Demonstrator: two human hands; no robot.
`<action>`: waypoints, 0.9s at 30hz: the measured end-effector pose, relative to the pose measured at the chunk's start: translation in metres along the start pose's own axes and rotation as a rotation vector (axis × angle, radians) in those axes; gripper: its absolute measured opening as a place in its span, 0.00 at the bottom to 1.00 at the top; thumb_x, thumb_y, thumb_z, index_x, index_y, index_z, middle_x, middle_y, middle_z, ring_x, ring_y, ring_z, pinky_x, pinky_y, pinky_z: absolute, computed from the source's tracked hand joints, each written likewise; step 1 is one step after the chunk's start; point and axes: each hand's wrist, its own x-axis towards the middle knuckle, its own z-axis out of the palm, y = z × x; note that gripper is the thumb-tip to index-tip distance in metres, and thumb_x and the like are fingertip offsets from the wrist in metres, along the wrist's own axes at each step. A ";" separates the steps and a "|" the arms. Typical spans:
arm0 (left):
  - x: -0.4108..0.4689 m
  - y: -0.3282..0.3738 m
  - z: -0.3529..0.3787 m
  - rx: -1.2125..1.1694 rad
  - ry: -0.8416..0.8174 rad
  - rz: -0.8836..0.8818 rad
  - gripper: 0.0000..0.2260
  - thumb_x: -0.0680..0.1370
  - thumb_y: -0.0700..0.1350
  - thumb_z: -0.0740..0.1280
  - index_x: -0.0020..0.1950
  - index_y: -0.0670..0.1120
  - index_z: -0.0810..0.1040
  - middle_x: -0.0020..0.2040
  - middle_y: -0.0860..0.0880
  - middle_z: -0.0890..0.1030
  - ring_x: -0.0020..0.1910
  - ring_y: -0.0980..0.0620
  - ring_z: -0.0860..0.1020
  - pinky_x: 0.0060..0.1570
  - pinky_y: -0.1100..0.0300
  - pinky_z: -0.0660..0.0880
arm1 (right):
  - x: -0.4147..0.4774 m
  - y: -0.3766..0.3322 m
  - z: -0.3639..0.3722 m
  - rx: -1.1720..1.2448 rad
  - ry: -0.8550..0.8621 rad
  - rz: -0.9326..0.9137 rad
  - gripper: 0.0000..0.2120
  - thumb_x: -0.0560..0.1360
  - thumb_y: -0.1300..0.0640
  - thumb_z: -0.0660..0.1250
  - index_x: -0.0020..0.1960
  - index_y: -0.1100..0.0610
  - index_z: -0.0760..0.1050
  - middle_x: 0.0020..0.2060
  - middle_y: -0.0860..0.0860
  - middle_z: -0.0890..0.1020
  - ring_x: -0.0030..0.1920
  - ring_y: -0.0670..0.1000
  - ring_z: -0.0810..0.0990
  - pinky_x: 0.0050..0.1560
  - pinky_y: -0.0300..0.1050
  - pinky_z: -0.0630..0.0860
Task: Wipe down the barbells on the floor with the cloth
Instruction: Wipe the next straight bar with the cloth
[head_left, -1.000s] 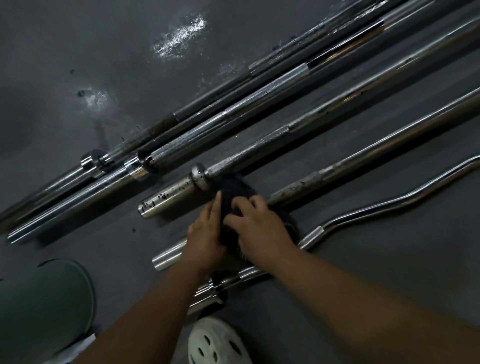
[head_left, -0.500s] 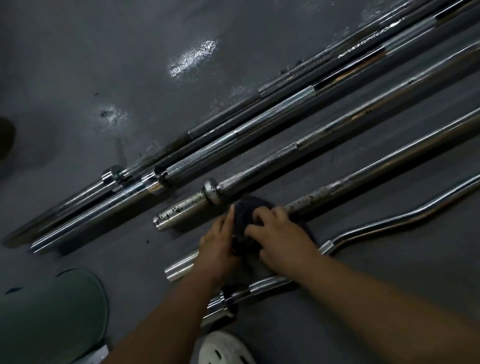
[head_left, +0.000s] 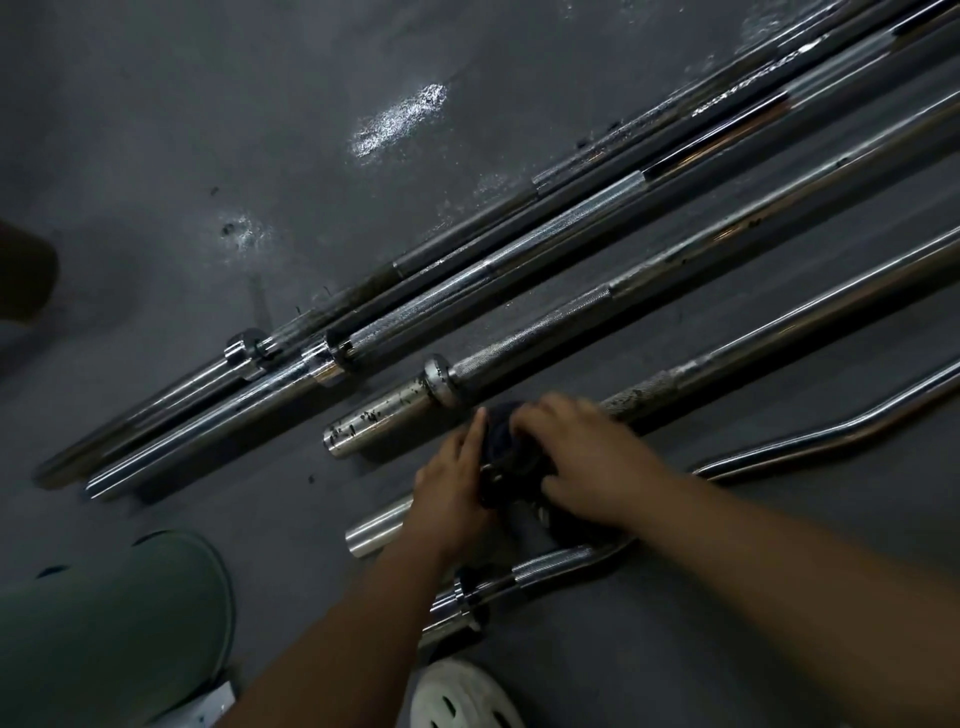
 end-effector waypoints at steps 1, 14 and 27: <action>0.000 0.000 -0.001 0.004 -0.005 -0.001 0.52 0.69 0.50 0.74 0.78 0.59 0.37 0.77 0.48 0.59 0.71 0.44 0.66 0.67 0.51 0.65 | 0.004 0.014 -0.014 -0.032 0.043 0.053 0.35 0.69 0.58 0.69 0.73 0.42 0.63 0.62 0.52 0.69 0.62 0.59 0.70 0.59 0.53 0.75; 0.004 -0.002 -0.001 -0.014 0.001 0.012 0.55 0.66 0.49 0.78 0.79 0.56 0.40 0.75 0.44 0.63 0.69 0.42 0.70 0.65 0.52 0.70 | -0.002 0.032 0.013 -0.250 0.118 -0.142 0.32 0.64 0.52 0.72 0.67 0.45 0.71 0.59 0.54 0.74 0.53 0.60 0.75 0.47 0.54 0.79; -0.006 0.023 0.006 0.423 0.076 -0.184 0.49 0.69 0.60 0.73 0.80 0.47 0.48 0.71 0.44 0.69 0.65 0.42 0.71 0.62 0.48 0.68 | -0.012 0.036 -0.010 -0.172 0.135 0.157 0.18 0.72 0.57 0.68 0.61 0.49 0.73 0.62 0.55 0.69 0.61 0.60 0.68 0.51 0.52 0.77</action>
